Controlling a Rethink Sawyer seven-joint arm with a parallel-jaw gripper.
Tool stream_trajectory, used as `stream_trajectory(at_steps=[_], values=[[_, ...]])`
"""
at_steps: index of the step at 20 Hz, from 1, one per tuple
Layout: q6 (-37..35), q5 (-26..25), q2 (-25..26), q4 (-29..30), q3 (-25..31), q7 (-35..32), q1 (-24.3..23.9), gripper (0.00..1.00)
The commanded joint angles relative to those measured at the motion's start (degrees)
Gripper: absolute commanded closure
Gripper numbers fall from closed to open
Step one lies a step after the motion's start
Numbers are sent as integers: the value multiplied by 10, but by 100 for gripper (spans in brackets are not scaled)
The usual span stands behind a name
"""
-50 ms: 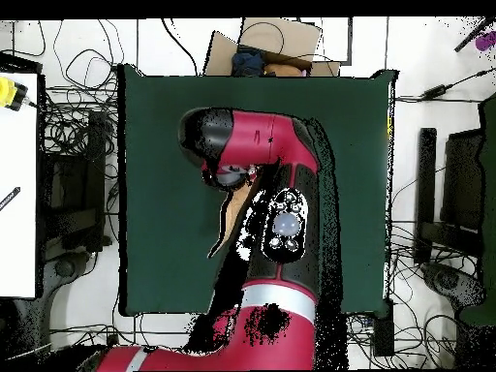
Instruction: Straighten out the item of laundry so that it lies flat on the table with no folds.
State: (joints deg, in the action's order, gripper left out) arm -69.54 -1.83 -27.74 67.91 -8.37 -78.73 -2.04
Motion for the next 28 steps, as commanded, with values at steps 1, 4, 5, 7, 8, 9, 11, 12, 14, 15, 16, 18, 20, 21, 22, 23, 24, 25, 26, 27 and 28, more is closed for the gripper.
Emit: stream_trajectory(at_steps=[1, 4, 5, 7, 8, 9, 11, 12, 14, 15, 16, 18, 20, 21, 22, 23, 24, 25, 26, 27, 28], values=[[-98, 6, 35, -97, 2, -159, 10, 100], [-114, 1, 43, -118, 6, -152, 7, 100], [-110, 2, 42, -114, 7, -149, 3, 100], [-100, 4, 40, -104, 10, -143, -3, 100], [-90, 5, 36, -93, 11, -140, -5, 100], [-81, 7, 35, -85, 13, -135, -10, 100], [-57, 12, 23, -55, 16, -126, -16, 100], [-44, 14, 18, -41, 17, -124, -18, 100], [-16, 18, -2, 2, 17, -119, -22, 100], [-1, 19, -11, 21, 17, -118, -24, 100], [10, 20, -16, 35, 17, -116, -27, 100], [27, 21, -24, 54, 19, -112, -31, 100], [29, 19, -22, 52, 20, -110, -34, 100], [29, 18, -21, 51, 20, -109, -36, 100], [27, 16, -21, 48, 19, -108, -37, 100], [22, 15, -18, 41, 20, -107, -38, 100], [17, 10, -15, 34, 19, -102, -39, 100], [8, 3, -10, 20, 19, -94, -39, 100], [-1, -5, -5, 5, 18, -86, -38, 100], [-6, -13, -2, -5, 16, -80, -36, 100], [-9, -18, -1, -9, 15, -75, -37, 100]])
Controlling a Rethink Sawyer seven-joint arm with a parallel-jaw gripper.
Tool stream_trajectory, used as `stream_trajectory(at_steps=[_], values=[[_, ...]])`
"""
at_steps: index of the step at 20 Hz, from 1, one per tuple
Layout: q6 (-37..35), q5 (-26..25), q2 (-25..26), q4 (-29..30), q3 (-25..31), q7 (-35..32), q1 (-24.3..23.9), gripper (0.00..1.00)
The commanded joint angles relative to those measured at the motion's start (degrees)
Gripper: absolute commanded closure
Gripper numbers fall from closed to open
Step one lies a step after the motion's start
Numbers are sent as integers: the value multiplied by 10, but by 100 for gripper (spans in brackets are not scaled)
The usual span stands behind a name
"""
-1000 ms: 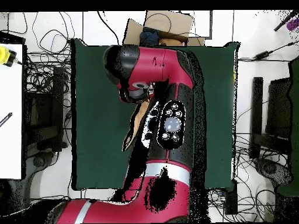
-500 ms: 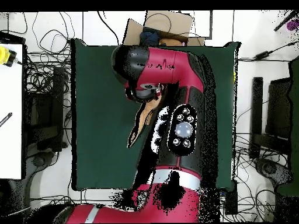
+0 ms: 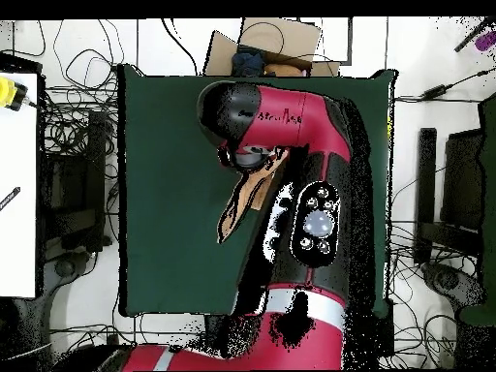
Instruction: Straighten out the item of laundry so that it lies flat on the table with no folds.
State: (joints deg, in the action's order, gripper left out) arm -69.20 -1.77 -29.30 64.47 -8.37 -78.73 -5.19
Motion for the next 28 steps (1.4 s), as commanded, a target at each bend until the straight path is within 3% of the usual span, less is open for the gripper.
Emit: stream_trajectory(at_steps=[1, 3, 12, 13, 19, 23, 28], values=[[-13, -19, 18, 21, 16, -75, -5, 100], [-2, -14, 18, 27, 20, -76, -8, 100], [155, 31, -34, 184, 44, -92, -26, 100], [162, 35, -34, 188, 45, -93, -25, 0], [178, 66, -33, 214, 58, -100, -34, 0], [229, 56, -8, 228, 64, -82, -39, 0], [279, 48, -16, 257, 74, -65, -49, 0]])
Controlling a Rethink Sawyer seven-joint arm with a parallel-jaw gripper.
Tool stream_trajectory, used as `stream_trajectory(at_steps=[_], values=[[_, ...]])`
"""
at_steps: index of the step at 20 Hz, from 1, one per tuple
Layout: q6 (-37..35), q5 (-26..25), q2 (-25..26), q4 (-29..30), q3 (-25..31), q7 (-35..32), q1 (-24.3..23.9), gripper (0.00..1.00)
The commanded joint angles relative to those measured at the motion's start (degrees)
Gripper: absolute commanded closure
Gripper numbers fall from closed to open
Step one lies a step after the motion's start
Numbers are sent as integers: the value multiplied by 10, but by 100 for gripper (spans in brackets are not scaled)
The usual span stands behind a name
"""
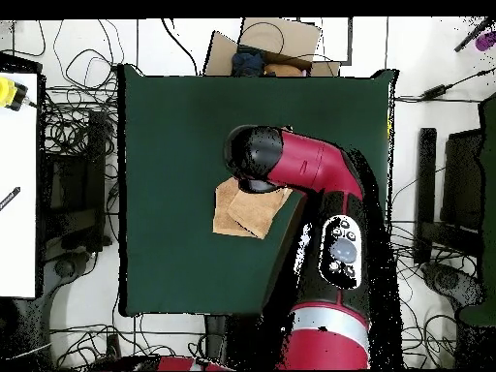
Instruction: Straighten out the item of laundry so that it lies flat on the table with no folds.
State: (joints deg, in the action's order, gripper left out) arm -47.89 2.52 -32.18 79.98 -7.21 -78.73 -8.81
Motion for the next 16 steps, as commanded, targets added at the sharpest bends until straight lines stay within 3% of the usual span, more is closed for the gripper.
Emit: stream_trajectory(at_steps=[1, 6, 12, 16], values=[[67, 5, 12, 103, 63, -67, -12, 0], [74, 6, 19, 99, 61, -77, -8, 0], [200, -11, 84, 115, 93, -64, -32, 0], [254, -21, 98, 132, 110, -59, -49, 0]])
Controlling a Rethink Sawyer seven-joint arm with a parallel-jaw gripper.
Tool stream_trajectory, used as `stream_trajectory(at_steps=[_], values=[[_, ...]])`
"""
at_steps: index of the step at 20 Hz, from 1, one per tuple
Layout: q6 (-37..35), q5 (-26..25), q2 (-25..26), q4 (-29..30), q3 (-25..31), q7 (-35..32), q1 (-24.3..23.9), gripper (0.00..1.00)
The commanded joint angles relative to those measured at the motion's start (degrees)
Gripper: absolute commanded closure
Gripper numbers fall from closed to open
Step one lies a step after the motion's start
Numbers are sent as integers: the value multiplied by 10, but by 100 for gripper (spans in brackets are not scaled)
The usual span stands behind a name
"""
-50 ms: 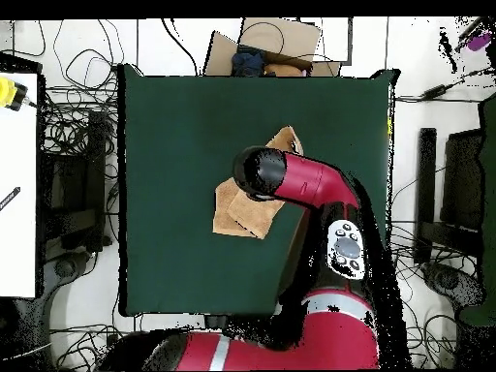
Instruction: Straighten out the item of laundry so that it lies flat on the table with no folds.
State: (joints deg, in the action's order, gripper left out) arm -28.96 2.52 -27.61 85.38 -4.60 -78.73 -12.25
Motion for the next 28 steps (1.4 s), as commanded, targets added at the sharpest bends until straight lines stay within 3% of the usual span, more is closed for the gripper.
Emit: stream_trajectory(at_steps=[1, 16, 17, 28], values=[[75, -23, 55, 81, 88, -58, -19, 0], [121, -36, 71, 81, 93, -65, -20, 0], [121, -36, 71, 81, 92, -65, -20, 100], [124, -38, 70, 79, 88, -66, -15, 100]])
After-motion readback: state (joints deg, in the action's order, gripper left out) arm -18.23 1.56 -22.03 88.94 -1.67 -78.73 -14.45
